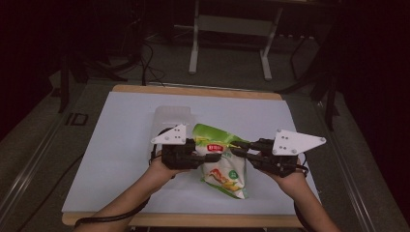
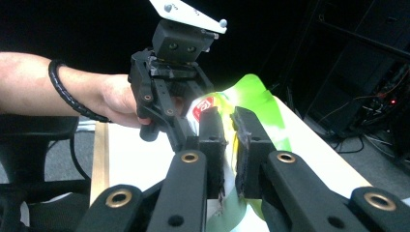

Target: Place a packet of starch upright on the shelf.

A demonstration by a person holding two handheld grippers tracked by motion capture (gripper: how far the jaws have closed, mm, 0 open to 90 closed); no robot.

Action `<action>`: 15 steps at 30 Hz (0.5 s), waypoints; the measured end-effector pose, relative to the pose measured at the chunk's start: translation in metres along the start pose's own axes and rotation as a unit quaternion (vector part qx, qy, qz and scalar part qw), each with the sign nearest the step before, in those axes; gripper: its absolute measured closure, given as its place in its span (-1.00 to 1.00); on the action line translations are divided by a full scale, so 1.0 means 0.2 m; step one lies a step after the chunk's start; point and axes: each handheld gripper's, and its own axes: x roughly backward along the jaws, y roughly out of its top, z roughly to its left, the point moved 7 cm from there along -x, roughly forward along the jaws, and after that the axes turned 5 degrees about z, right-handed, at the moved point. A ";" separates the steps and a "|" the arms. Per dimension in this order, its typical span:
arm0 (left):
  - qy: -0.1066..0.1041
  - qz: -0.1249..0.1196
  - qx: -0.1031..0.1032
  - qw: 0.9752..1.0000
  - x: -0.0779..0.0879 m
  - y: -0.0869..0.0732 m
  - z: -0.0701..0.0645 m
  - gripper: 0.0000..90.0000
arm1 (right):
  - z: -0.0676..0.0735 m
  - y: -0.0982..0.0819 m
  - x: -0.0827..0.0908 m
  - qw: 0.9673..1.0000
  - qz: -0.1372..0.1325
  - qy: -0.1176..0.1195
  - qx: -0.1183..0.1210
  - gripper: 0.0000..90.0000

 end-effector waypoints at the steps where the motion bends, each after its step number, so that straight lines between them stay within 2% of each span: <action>1: 0.000 0.000 0.000 1.000 0.00 0.00 0.00 0.69 | 0.00 0.00 0.00 1.000 0.000 -0.002 0.000 0.85; 7: 0.009 0.007 -0.011 1.000 0.02 0.05 -0.01 0.70 | -0.01 0.02 0.02 1.000 -0.011 -0.003 0.001 0.84; 10: 0.014 0.010 -0.026 1.000 0.03 0.08 -0.02 0.71 | 0.00 0.04 0.03 1.000 -0.021 -0.005 0.009 0.81; 12: 0.021 0.011 -0.036 0.999 0.04 0.10 -0.03 0.72 | 0.00 0.05 0.05 0.999 -0.033 -0.005 0.012 0.71; 15: 0.030 0.012 -0.047 0.998 0.06 0.14 -0.03 0.73 | -0.02 0.07 0.08 0.998 -0.056 -0.005 -0.003 0.47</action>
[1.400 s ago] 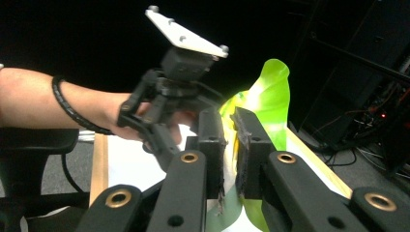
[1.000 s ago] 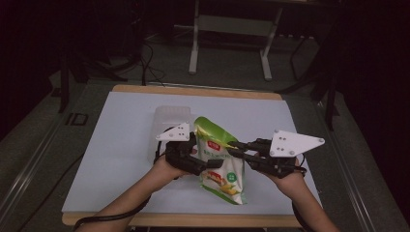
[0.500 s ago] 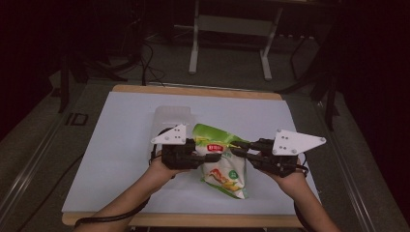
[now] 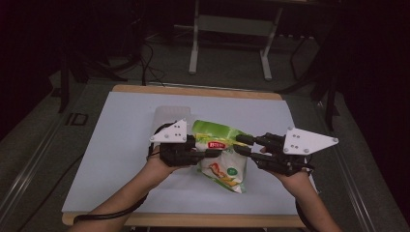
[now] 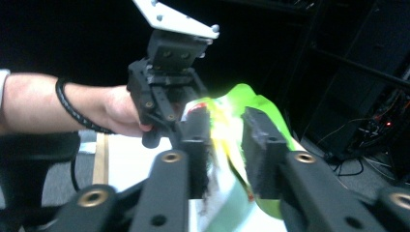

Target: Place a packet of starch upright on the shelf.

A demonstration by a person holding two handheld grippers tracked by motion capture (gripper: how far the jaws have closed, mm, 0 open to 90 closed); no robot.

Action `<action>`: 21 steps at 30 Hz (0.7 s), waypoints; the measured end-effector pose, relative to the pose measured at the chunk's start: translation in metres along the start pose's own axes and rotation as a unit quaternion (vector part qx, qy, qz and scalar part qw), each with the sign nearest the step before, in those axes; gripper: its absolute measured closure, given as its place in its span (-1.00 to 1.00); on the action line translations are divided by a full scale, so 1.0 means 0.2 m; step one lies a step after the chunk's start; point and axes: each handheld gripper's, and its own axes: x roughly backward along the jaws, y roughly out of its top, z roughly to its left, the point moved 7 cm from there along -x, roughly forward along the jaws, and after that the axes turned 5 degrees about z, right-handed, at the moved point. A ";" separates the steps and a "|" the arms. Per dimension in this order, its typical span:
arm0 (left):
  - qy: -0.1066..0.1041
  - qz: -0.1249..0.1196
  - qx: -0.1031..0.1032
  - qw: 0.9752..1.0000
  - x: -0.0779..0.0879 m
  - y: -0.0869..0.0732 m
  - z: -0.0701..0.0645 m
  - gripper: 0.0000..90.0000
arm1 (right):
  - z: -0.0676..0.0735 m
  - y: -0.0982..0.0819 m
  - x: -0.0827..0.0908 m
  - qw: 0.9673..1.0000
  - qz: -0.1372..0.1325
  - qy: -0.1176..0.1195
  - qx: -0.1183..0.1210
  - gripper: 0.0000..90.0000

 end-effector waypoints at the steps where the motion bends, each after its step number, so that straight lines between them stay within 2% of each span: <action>1: 0.001 -0.002 0.000 1.000 0.01 0.01 0.00 0.73 | -0.01 0.01 0.01 1.000 -0.007 -0.009 -0.004 0.35; 4: 0.020 -0.003 -0.010 1.000 0.04 0.05 0.02 0.73 | -0.05 0.02 0.05 0.999 -0.023 -0.031 -0.015 0.14; 8: 0.060 0.001 -0.023 0.998 0.08 0.09 0.04 0.73 | -0.09 0.02 0.10 0.997 -0.044 -0.051 -0.035 -0.17; 11: 0.097 -0.002 -0.025 0.995 0.11 0.11 0.08 0.72 | -0.12 0.02 0.13 0.995 -0.057 -0.064 -0.061 -0.53; 13: 0.121 -0.004 -0.032 0.992 0.14 0.13 0.10 0.72 | -0.13 0.00 0.14 0.994 -0.052 -0.070 -0.069 -0.76; 15: 0.138 -0.005 -0.036 0.990 0.17 0.15 0.13 0.73 | -0.14 -0.01 0.15 0.993 -0.052 -0.080 -0.075 -0.77; 17: 0.151 -0.007 -0.040 0.988 0.20 0.17 0.15 0.72 | -0.15 -0.03 0.15 0.993 -0.049 -0.070 -0.079 -0.78; 21: 0.181 -0.001 -0.050 0.982 0.26 0.17 0.19 0.72 | -0.19 -0.09 0.15 0.989 -0.046 -0.082 -0.114 -0.77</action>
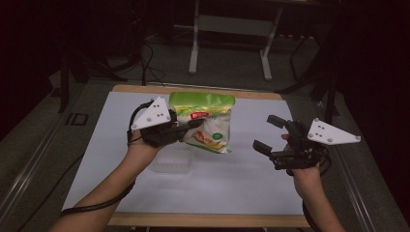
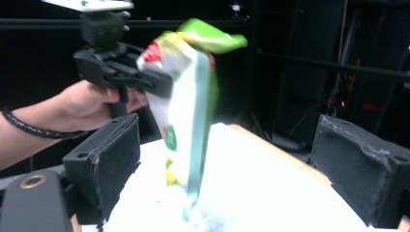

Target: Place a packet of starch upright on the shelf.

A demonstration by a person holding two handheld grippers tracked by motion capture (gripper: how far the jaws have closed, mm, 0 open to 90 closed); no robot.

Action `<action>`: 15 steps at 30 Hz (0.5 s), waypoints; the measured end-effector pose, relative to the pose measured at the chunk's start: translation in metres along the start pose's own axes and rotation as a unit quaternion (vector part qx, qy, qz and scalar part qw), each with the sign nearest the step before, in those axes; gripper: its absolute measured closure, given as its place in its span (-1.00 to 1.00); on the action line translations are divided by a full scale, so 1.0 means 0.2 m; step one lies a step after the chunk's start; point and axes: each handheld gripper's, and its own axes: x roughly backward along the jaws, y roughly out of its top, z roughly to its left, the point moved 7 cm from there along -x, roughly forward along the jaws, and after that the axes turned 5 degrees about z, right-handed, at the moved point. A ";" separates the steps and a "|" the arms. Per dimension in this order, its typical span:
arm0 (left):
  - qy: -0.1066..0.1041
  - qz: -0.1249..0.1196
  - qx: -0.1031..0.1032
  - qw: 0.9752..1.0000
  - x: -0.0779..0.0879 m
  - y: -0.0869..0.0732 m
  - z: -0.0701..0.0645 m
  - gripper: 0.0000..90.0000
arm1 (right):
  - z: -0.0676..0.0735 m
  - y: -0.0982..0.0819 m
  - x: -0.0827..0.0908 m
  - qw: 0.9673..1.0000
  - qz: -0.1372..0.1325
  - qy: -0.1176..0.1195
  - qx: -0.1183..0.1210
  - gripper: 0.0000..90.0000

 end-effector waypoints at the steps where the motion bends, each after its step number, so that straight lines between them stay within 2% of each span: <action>1: 0.006 0.004 -0.004 1.000 0.01 -0.01 0.02 0.72 | -0.01 -0.01 0.00 1.000 -0.002 -0.003 -0.007 -0.77; 4: 0.033 0.014 -0.009 0.999 0.03 -0.05 0.07 0.72 | -0.05 -0.05 0.01 1.000 0.001 -0.005 -0.021 -0.77; 7: 0.048 0.016 -0.002 0.999 0.05 -0.11 0.12 0.72 | -0.08 -0.09 0.02 1.000 0.010 -0.027 -0.010 -0.77; 11: 0.083 0.030 0.004 0.996 0.06 -0.20 0.18 0.72 | -0.11 -0.13 0.02 0.999 0.024 -0.047 0.001 -0.77; 15: 0.095 0.037 0.021 0.995 0.07 -0.31 0.23 0.72 | -0.14 -0.18 0.00 0.998 0.030 -0.048 0.008 -0.72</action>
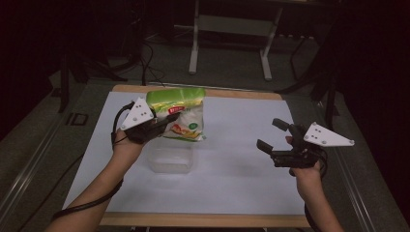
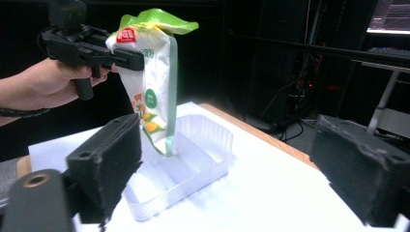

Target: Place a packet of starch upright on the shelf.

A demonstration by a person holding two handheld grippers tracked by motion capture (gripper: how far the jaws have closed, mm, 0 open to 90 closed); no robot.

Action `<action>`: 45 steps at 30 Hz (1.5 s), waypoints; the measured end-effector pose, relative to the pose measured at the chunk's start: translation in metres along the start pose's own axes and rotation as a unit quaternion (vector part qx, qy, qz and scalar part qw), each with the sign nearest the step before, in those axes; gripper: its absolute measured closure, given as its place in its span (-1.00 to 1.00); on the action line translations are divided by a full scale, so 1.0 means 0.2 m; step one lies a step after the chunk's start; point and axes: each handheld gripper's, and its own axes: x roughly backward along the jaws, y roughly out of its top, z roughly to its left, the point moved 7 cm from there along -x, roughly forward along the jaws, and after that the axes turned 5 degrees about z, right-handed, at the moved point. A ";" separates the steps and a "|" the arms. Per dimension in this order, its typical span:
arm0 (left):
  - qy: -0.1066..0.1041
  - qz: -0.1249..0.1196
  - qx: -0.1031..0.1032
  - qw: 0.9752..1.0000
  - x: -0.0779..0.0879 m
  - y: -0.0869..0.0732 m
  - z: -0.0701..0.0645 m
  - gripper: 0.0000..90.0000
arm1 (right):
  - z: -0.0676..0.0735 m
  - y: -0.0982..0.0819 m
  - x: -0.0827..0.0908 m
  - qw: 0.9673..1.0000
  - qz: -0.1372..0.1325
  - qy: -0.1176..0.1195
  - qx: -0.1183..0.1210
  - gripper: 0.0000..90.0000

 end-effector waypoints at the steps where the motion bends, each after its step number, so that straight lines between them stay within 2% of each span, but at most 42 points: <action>1: 0.004 0.000 0.006 1.000 -0.01 -0.02 0.01 0.72 | 0.00 -0.01 0.00 1.000 0.002 0.002 -0.001 -0.72; 3: 0.010 0.004 0.015 1.000 -0.02 -0.08 0.04 0.72 | -0.01 -0.05 -0.01 1.000 0.000 0.002 -0.007 -0.72; 8: 0.017 0.009 0.031 0.999 -0.04 -0.17 0.08 0.72 | -0.05 -0.16 -0.05 0.999 0.020 -0.006 -0.024 -0.72; 12: 0.024 0.014 0.030 0.999 -0.05 -0.23 0.09 0.72 | -0.08 -0.23 -0.05 0.999 0.030 -0.009 -0.037 -0.72; 15: 0.022 0.014 0.034 0.999 -0.06 -0.26 0.08 0.72 | -0.09 -0.27 -0.05 0.999 0.037 -0.011 -0.038 -0.72; 21: 0.028 0.023 0.024 0.999 -0.08 -0.30 0.06 0.72 | -0.10 -0.35 -0.04 0.998 0.042 -0.013 -0.036 -0.72; 24: 0.028 0.027 0.026 0.999 -0.09 -0.33 0.05 0.72 | -0.10 -0.40 -0.02 0.998 0.050 -0.015 -0.039 -0.72; 29: 0.026 0.044 0.017 0.999 -0.11 -0.38 0.04 0.72 | -0.10 -0.44 0.00 0.997 0.055 -0.013 -0.047 -0.72; 37: 0.025 0.040 0.045 0.998 -0.11 -0.45 0.06 0.72 | -0.11 -0.45 0.00 0.997 0.053 -0.016 -0.053 -0.72; 43: 0.026 0.047 0.053 0.997 -0.12 -0.50 0.07 0.72 | -0.11 -0.47 -0.01 0.997 0.056 -0.013 -0.053 -0.72; 45: 0.020 0.052 0.055 0.997 -0.13 -0.51 0.07 0.72 | -0.11 -0.47 -0.01 0.997 0.056 -0.011 -0.057 -0.72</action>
